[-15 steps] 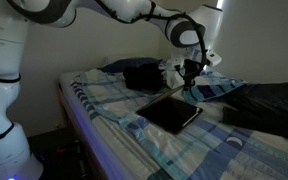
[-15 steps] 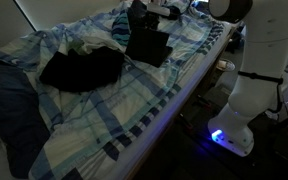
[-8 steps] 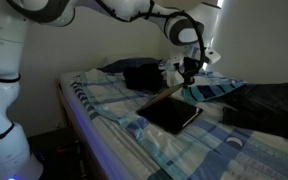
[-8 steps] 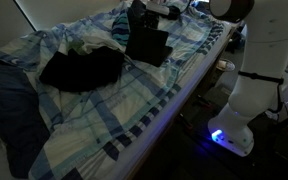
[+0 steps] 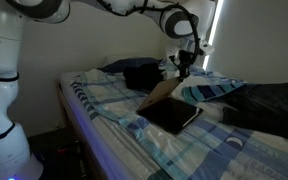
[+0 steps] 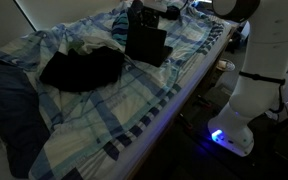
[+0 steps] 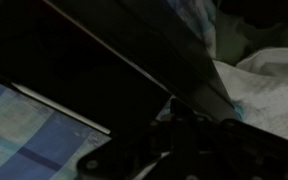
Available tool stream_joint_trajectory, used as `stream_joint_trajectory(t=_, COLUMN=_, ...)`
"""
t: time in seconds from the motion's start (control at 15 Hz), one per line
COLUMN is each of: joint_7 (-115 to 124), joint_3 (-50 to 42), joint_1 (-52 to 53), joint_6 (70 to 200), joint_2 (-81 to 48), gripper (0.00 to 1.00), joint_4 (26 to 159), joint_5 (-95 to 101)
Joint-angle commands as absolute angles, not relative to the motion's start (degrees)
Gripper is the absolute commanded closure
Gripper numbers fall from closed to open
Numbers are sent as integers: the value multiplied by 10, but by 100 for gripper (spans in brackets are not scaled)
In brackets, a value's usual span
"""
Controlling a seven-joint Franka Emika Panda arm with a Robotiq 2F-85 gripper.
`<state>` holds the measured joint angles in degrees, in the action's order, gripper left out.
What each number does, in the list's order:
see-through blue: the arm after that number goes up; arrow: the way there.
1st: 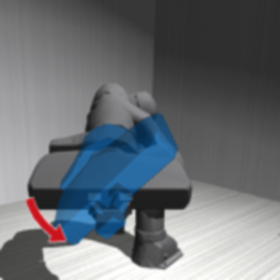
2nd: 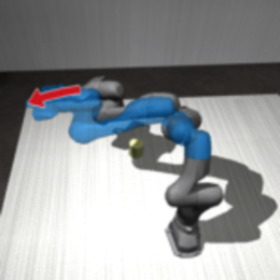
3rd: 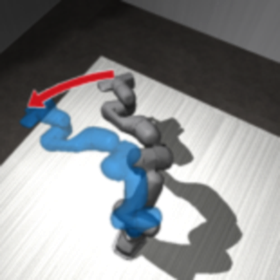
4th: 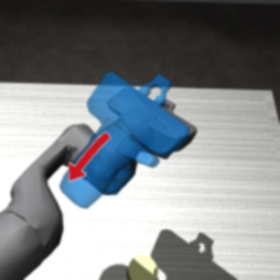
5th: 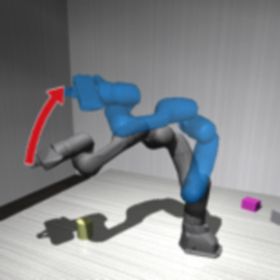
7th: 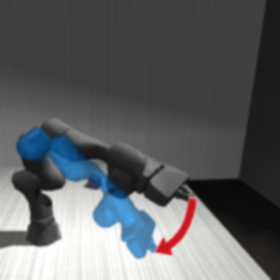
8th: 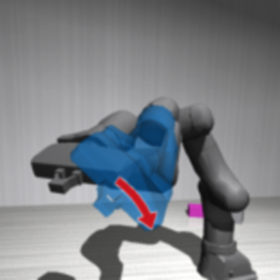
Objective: Open the laptop
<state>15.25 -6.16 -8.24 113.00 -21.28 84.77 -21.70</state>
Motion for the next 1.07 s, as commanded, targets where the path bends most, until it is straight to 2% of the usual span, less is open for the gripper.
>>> stream_joint_trajectory(t=0.0, joint_7=169, joint_3=-53, joint_1=-77, joint_6=1110, joint_2=-188, gripper=100, joint_4=874, joint_5=-217)
stream_joint_trajectory(t=0.47, joint_7=214, joint_3=-45, joint_1=-67, joint_6=1031, joint_2=-176, gripper=100, joint_4=881, joint_5=-227)
stream_joint_trajectory(t=1.0, joint_7=225, joint_3=-37, joint_1=-51, joint_6=1003, joint_2=-158, gripper=100, joint_4=905, joint_5=-250)
